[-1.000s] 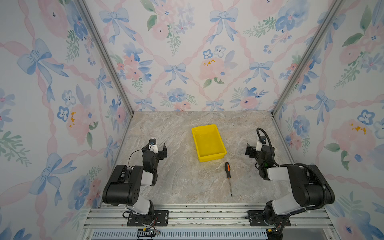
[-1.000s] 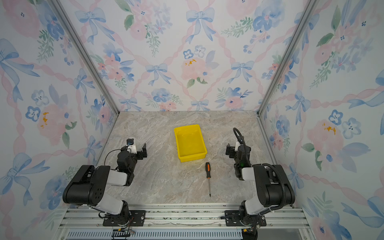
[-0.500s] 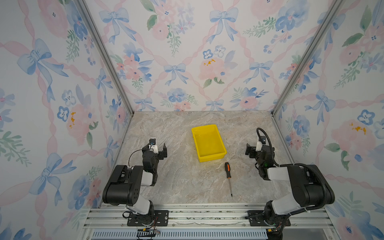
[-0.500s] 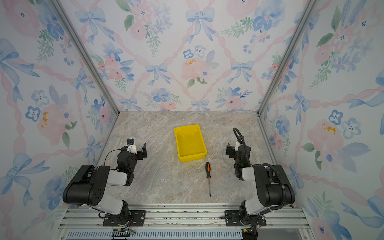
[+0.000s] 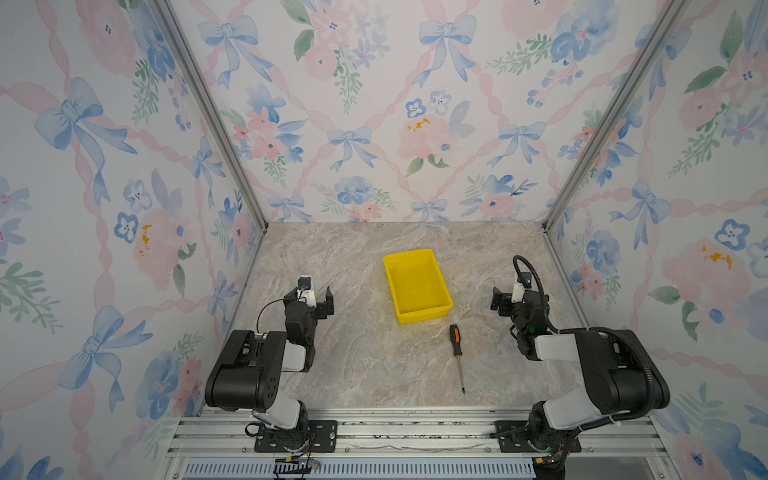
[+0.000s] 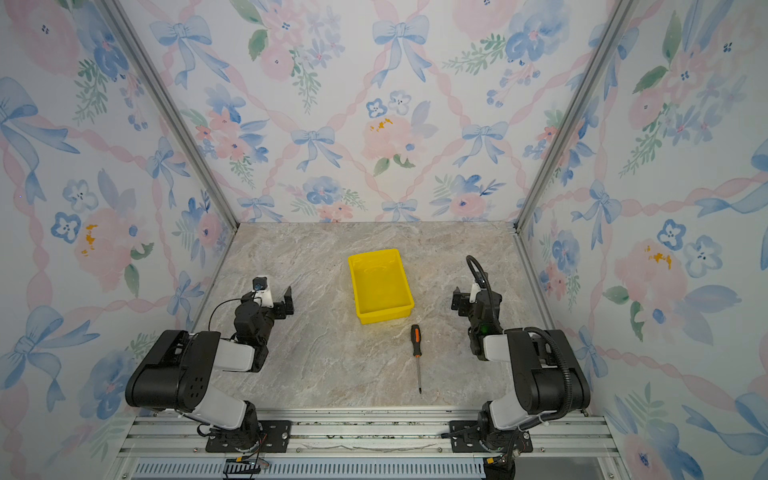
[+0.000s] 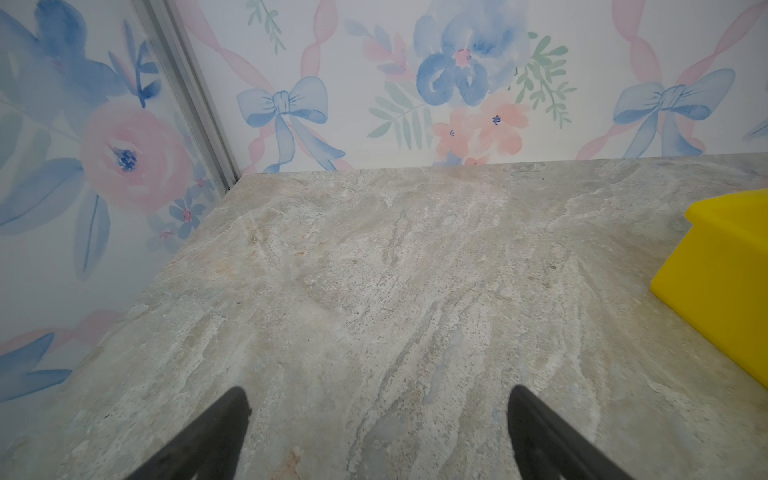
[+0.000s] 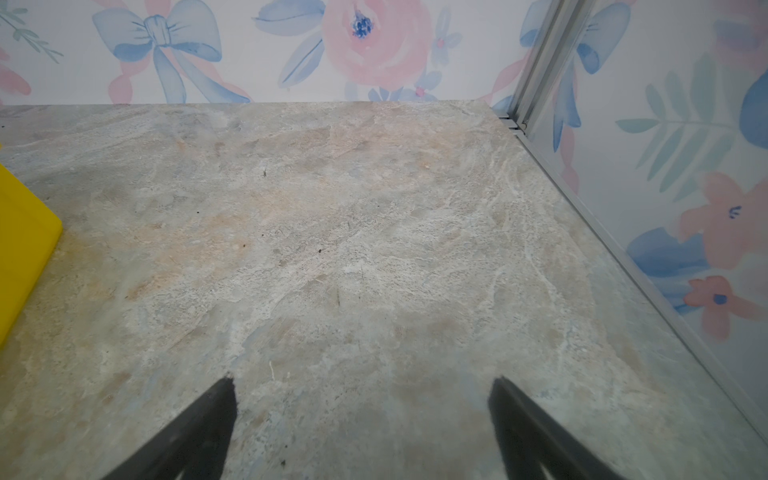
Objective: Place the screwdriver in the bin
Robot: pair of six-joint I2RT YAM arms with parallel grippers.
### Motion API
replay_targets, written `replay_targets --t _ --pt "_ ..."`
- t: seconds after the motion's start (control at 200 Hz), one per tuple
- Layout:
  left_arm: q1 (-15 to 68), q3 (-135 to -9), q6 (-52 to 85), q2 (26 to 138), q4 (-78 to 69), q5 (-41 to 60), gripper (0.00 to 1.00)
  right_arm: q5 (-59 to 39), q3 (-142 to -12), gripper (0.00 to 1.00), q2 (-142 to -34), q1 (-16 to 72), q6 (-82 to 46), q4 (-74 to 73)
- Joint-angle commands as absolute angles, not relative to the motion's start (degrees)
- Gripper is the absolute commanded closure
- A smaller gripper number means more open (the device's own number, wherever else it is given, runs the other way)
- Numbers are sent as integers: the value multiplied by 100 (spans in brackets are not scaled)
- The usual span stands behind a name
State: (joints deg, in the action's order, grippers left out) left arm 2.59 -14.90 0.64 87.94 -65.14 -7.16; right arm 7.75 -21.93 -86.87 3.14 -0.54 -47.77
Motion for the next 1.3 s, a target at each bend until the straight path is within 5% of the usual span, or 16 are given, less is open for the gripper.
replay_targets --t 0.0,0.205,0.4,0.615,0.94,1.295 --pt "237 -1646 178 8367 -5972 -863 2 790 -2407 3 -8159 377 27 -4299" --pt "255 -2298 299 7200 -3349 -707 3 975 -2726 3 -6896 568 -125 -2609" --pt "331 -2872 1470 6238 -1298 -543 3 1362 -3757 3 -6210 679 -1363 458" --pt "378 -3506 2175 6106 373 662 2 483 -4428 3 -6030 1061 -2114 2564" --pt "901 -3660 2272 6163 754 2397 2 554 -4262 3 -5810 2614 -2623 3349" --pt "2671 -3551 2146 6090 843 1620 2 10 -3900 6 -6692 3151 -2303 2540"
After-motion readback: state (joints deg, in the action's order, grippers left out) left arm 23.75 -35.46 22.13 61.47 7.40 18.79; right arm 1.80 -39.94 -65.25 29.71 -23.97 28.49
